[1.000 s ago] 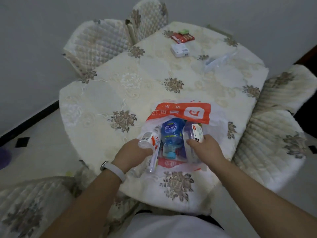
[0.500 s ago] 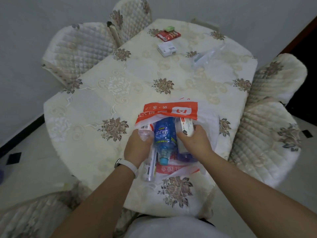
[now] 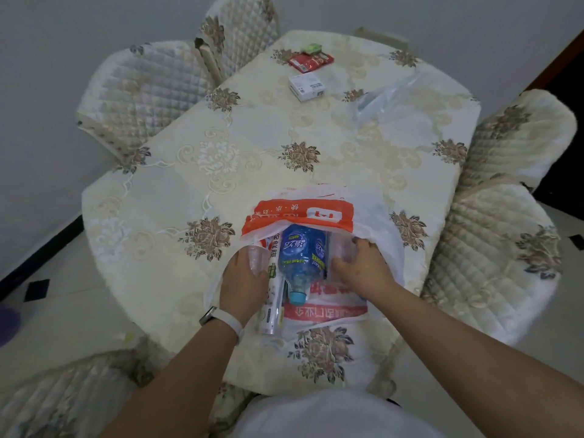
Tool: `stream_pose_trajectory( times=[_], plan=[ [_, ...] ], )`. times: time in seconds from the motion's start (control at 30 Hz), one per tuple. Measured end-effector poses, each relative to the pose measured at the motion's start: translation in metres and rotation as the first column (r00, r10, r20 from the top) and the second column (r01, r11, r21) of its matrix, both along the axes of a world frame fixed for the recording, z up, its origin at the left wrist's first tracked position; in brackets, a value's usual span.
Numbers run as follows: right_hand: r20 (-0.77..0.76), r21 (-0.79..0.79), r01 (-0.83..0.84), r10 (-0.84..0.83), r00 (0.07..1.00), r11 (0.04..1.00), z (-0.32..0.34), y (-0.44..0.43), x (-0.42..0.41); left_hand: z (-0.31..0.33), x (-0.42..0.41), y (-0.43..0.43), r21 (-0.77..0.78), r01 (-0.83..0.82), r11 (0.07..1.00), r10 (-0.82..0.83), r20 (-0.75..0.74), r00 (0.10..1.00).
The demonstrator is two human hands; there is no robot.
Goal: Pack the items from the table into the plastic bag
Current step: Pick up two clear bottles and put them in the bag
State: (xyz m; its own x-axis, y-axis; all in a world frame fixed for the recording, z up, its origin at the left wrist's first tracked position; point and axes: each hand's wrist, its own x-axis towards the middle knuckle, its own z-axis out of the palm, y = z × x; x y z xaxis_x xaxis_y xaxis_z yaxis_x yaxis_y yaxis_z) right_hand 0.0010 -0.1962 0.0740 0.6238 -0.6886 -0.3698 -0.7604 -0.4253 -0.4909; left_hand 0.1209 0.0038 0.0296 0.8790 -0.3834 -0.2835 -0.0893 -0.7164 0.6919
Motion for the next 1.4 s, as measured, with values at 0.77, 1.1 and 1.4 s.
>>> stream_pose_trajectory(
  times=[0.77, 1.1, 1.4],
  plan=[
    [-0.073, -0.467, -0.32, 0.325, 0.943, 0.824, 0.033, 0.038, -0.083, 0.041, -0.056, 0.001, 0.033, 0.539, 0.842, -0.485, 0.482, 0.729],
    [-0.04, -0.58, -0.305, 0.348, 0.937, 0.755, 0.056, 0.026, -0.159, 0.079, -0.134, -0.023, 0.173, 0.621, 0.765, -0.58, 0.603, 0.547],
    [0.076, -0.634, -0.145, 0.248, 0.966, 0.76, 0.078, -0.035, -0.318, 0.125, -0.257, -0.113, 0.339, 0.695, 0.634, -0.677, 0.677, 0.288]
  ],
)
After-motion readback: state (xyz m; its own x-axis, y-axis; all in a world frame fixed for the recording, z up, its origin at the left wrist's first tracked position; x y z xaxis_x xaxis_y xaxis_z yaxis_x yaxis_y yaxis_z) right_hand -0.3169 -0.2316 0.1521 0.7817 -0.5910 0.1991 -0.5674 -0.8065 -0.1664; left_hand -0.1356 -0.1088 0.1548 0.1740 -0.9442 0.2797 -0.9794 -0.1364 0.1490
